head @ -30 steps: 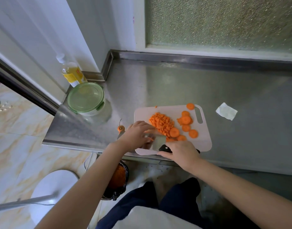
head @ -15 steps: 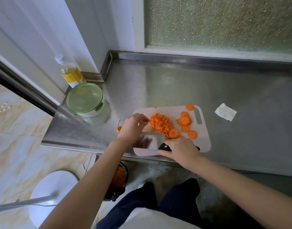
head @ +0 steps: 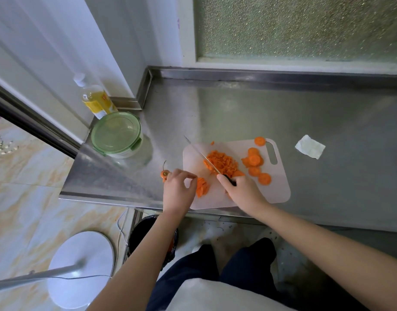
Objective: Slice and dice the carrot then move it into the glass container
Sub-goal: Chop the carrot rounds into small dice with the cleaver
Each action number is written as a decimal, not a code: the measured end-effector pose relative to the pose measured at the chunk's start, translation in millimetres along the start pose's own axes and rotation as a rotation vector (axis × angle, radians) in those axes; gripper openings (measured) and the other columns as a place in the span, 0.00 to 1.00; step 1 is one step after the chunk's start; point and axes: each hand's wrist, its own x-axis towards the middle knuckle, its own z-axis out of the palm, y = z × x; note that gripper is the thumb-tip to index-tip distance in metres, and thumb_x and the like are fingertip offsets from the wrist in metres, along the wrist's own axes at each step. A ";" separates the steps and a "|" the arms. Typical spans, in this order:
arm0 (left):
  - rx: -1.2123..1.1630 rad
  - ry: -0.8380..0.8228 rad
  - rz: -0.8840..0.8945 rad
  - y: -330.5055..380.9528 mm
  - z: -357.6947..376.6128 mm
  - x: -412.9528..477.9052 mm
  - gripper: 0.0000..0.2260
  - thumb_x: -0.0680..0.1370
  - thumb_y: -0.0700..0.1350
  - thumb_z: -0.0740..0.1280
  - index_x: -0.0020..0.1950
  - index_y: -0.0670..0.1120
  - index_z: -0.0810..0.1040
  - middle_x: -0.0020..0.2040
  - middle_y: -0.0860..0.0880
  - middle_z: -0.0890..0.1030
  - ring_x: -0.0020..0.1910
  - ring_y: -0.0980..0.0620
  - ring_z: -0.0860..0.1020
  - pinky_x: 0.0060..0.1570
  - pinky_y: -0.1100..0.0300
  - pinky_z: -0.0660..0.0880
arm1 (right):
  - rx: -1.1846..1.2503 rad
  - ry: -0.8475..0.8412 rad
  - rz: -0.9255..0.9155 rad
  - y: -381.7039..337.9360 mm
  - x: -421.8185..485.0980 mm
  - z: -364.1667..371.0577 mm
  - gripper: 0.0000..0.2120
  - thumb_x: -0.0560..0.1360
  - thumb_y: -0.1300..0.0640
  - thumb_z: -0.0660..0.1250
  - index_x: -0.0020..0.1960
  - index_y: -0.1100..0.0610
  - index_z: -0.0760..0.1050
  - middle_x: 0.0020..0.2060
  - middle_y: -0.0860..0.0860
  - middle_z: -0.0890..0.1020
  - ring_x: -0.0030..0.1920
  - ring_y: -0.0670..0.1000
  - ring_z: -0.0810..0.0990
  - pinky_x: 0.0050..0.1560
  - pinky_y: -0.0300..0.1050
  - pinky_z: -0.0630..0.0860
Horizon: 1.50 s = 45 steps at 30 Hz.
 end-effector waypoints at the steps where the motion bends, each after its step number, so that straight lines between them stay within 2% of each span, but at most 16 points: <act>1: 0.025 -0.027 -0.008 -0.2 3.2 2.2 0.03 0.73 0.41 0.70 0.45 0.44 0.83 0.48 0.48 0.79 0.50 0.49 0.74 0.50 0.60 0.67 | 0.006 -0.004 0.005 -0.7 -0.6 -0.4 0.29 0.77 0.38 0.58 0.32 0.61 0.77 0.28 0.54 0.79 0.35 0.56 0.79 0.43 0.50 0.75; 4: 0.068 -0.094 -0.038 1.8 10.8 6.3 0.05 0.73 0.44 0.71 0.45 0.44 0.83 0.48 0.47 0.79 0.50 0.47 0.75 0.52 0.55 0.70 | 0.023 -0.025 0.020 -2.9 -4.1 -1.4 0.26 0.78 0.40 0.59 0.31 0.58 0.76 0.25 0.49 0.76 0.34 0.53 0.78 0.43 0.48 0.74; 6: 0.108 -0.114 -0.044 3.8 14.0 5.1 0.07 0.73 0.45 0.70 0.48 0.44 0.82 0.49 0.47 0.79 0.51 0.45 0.74 0.52 0.55 0.69 | 0.039 -0.026 0.023 -3.7 -5.9 -2.4 0.27 0.78 0.41 0.59 0.32 0.60 0.77 0.24 0.49 0.75 0.33 0.53 0.77 0.41 0.47 0.73; 11: 0.221 -0.141 -0.022 3.3 15.0 -5.5 0.23 0.72 0.51 0.70 0.65 0.47 0.73 0.59 0.49 0.74 0.60 0.48 0.69 0.59 0.57 0.63 | 0.067 -0.014 0.008 -3.3 -6.6 -3.9 0.28 0.78 0.41 0.59 0.35 0.64 0.77 0.28 0.55 0.78 0.35 0.55 0.79 0.42 0.49 0.74; 14: 0.297 -0.210 0.008 -0.2 14.4 -8.9 0.30 0.71 0.51 0.71 0.71 0.48 0.66 0.63 0.48 0.71 0.63 0.47 0.67 0.61 0.57 0.62 | 0.076 -0.025 0.020 -4.1 -4.7 -4.2 0.27 0.78 0.41 0.59 0.34 0.63 0.77 0.25 0.50 0.76 0.34 0.54 0.78 0.41 0.49 0.74; 19: 0.283 -0.248 0.025 -0.2 16.7 -7.3 0.33 0.71 0.49 0.72 0.73 0.48 0.62 0.64 0.47 0.68 0.64 0.47 0.65 0.61 0.59 0.60 | 0.085 -0.047 0.029 -4.2 -3.5 -2.0 0.24 0.78 0.41 0.59 0.30 0.55 0.76 0.21 0.45 0.72 0.31 0.50 0.76 0.40 0.46 0.72; 23: 0.289 -0.277 0.026 -0.2 17.6 -8.2 0.40 0.69 0.52 0.73 0.75 0.48 0.57 0.68 0.50 0.64 0.67 0.49 0.61 0.64 0.59 0.57 | 0.086 -0.062 0.030 -4.0 -3.9 0.5 0.26 0.78 0.41 0.59 0.33 0.60 0.78 0.22 0.47 0.71 0.31 0.51 0.76 0.40 0.48 0.74; 25: 0.319 -0.285 0.038 -0.9 18.4 -7.5 0.39 0.70 0.53 0.73 0.75 0.47 0.57 0.69 0.50 0.64 0.67 0.49 0.60 0.65 0.58 0.57 | 0.099 -0.063 0.034 -4.2 -4.0 0.9 0.24 0.78 0.41 0.59 0.32 0.57 0.77 0.22 0.46 0.72 0.31 0.50 0.76 0.40 0.47 0.73; 29: 0.334 -0.249 0.094 -4.2 18.4 -2.9 0.30 0.74 0.48 0.69 0.74 0.46 0.62 0.67 0.48 0.68 0.65 0.47 0.64 0.61 0.58 0.59 | 0.107 -0.070 0.035 -3.8 -5.1 1.0 0.23 0.78 0.42 0.59 0.30 0.54 0.75 0.19 0.45 0.71 0.28 0.47 0.74 0.38 0.44 0.71; 34: 0.319 -0.258 0.119 -7.6 16.5 -1.2 0.29 0.75 0.48 0.69 0.73 0.48 0.63 0.66 0.50 0.69 0.64 0.48 0.64 0.60 0.59 0.58 | 0.108 -0.074 0.059 -1.9 -7.4 3.5 0.23 0.78 0.42 0.59 0.29 0.53 0.73 0.17 0.45 0.71 0.27 0.47 0.73 0.37 0.43 0.70; 37: 0.244 -0.208 0.078 -9.5 17.1 -4.1 0.31 0.71 0.48 0.73 0.72 0.46 0.65 0.64 0.48 0.69 0.63 0.47 0.65 0.62 0.59 0.60 | 0.149 -0.091 0.116 -0.8 -8.0 8.4 0.24 0.78 0.41 0.58 0.28 0.53 0.72 0.15 0.46 0.70 0.25 0.49 0.71 0.34 0.44 0.68; 40: 0.154 -0.154 0.013 -10.1 17.1 -7.6 0.27 0.71 0.46 0.73 0.69 0.47 0.70 0.59 0.45 0.69 0.60 0.46 0.67 0.59 0.58 0.64 | 0.165 -0.101 0.138 -1.2 -10.3 11.0 0.24 0.79 0.42 0.57 0.29 0.54 0.70 0.16 0.47 0.69 0.24 0.48 0.70 0.32 0.41 0.66; 42: 0.029 -0.147 -0.007 -8.9 15.6 -10.0 0.24 0.71 0.41 0.73 0.65 0.48 0.73 0.55 0.46 0.68 0.57 0.48 0.71 0.59 0.62 0.68 | 0.139 -0.104 0.124 -2.1 -13.4 11.8 0.24 0.80 0.43 0.56 0.29 0.55 0.70 0.20 0.47 0.70 0.25 0.47 0.71 0.31 0.40 0.67; 43: -0.035 -0.147 -0.019 -8.6 14.7 -10.6 0.23 0.70 0.38 0.73 0.64 0.47 0.74 0.53 0.47 0.67 0.55 0.50 0.72 0.58 0.67 0.68 | 0.122 -0.103 0.120 -2.3 -15.1 12.4 0.25 0.80 0.43 0.56 0.30 0.56 0.70 0.21 0.47 0.71 0.25 0.47 0.71 0.32 0.41 0.68; 45: -0.089 -0.164 -0.061 -6.3 11.5 -10.3 0.23 0.70 0.34 0.72 0.64 0.43 0.74 0.53 0.48 0.66 0.51 0.54 0.73 0.54 0.79 0.64 | 0.091 -0.104 0.121 -2.2 -16.2 15.2 0.26 0.80 0.42 0.56 0.32 0.59 0.73 0.25 0.51 0.75 0.27 0.50 0.73 0.35 0.43 0.70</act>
